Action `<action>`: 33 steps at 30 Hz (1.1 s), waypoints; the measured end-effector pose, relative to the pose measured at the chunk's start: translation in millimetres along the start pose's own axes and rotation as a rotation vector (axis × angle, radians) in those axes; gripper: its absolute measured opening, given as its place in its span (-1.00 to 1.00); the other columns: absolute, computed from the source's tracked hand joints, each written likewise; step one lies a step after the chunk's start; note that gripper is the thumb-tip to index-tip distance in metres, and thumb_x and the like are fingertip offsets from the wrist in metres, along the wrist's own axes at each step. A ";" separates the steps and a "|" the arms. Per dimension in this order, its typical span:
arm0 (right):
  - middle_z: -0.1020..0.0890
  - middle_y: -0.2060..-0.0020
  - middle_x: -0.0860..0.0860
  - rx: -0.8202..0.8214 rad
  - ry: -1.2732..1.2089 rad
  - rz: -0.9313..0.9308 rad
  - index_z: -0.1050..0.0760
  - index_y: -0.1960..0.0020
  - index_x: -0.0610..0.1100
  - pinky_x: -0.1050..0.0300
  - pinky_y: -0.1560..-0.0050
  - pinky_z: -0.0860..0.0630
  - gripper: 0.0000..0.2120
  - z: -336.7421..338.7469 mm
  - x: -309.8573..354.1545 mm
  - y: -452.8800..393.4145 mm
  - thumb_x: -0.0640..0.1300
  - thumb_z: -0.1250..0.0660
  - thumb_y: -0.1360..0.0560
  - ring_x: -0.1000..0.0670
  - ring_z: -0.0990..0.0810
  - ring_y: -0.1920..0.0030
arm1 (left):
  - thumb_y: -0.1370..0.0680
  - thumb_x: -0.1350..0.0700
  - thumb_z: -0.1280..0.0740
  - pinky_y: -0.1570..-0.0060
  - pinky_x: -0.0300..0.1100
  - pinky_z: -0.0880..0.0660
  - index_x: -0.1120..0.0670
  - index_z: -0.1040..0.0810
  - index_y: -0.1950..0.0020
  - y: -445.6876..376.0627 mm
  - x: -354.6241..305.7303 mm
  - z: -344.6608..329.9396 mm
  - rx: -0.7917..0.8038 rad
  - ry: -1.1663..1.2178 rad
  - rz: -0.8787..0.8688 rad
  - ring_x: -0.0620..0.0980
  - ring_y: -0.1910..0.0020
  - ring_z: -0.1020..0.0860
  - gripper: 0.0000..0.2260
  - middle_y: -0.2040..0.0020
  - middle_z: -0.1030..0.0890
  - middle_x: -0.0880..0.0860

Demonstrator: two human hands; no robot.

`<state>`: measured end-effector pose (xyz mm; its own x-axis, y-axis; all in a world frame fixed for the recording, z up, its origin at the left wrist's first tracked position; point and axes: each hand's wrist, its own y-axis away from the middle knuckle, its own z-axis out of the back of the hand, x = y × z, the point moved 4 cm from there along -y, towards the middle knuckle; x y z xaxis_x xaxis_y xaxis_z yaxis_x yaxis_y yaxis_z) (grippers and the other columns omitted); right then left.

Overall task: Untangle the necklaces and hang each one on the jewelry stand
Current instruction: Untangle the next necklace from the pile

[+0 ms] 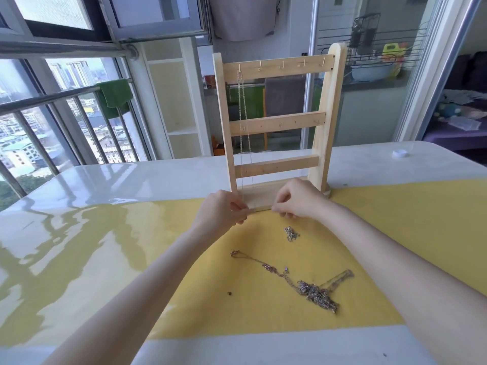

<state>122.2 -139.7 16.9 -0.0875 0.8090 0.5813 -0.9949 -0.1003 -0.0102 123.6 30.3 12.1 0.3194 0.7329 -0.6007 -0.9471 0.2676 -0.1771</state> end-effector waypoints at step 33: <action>-0.52 0.47 0.03 -0.136 -0.874 -0.007 -0.54 0.26 -0.20 0.32 0.36 -0.36 -0.81 -12.2 -44.8 55.6 -0.26 -0.28 -0.52 0.10 -0.42 0.40 | -0.50 0.23 -0.39 0.37 -0.38 -0.43 0.11 -0.56 0.22 27.0 -40.8 -64.4 -0.035 0.675 -0.116 -0.23 0.43 -0.51 -0.89 0.44 -0.58 -0.12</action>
<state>70.3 -174.4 -19.6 -0.0672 0.0718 0.9952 -0.9975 0.0184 -0.0687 83.0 -32.7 -18.4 0.3401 0.1473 -0.9288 -0.9122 0.2916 -0.2878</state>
